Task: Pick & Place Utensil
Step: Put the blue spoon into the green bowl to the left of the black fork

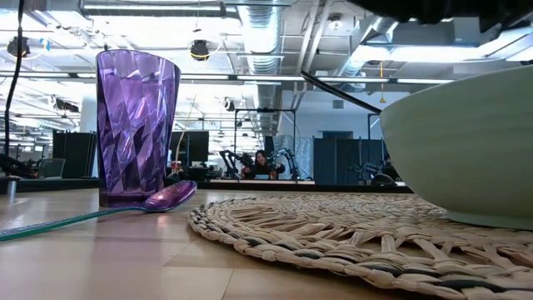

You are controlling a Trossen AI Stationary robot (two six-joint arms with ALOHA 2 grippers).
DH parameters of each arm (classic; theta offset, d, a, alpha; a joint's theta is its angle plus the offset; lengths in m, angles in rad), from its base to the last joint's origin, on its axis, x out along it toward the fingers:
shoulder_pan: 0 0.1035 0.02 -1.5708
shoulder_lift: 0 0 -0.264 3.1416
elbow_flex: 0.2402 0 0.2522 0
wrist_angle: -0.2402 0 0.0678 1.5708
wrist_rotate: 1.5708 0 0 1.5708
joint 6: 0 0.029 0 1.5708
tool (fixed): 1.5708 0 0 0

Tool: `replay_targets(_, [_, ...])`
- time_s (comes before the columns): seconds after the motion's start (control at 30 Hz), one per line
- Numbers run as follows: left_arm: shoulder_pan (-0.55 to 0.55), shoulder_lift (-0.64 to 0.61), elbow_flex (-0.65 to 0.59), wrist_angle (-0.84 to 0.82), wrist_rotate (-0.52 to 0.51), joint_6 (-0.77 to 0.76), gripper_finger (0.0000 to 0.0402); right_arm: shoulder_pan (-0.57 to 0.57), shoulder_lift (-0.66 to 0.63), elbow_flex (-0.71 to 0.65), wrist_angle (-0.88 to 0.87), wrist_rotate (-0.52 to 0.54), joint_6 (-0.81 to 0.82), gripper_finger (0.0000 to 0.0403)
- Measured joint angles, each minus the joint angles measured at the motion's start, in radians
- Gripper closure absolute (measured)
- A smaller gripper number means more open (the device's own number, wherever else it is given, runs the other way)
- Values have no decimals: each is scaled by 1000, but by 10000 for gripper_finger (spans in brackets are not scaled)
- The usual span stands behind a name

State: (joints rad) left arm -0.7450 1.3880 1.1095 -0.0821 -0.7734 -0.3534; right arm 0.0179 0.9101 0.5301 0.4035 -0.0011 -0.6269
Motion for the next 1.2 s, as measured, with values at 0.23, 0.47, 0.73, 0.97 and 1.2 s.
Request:
replay_targets(0.23, [9,0,-34,-240,154,-652,343,-28,80,17,133,-3,-8,333])
replay_targets(0.47, [101,1,-144,-244,351,-811,343,-24,144,55,128,-3,20,333])
replay_targets(0.73, [137,1,-249,-234,410,-993,343,-25,178,68,129,-3,-66,333])
replay_targets(0.97, [146,17,-284,-226,331,-1067,343,-26,167,69,159,-3,-107,333])
replay_targets(1.2, [146,86,-288,-101,324,-1070,343,-34,171,68,183,-3,-109,333])
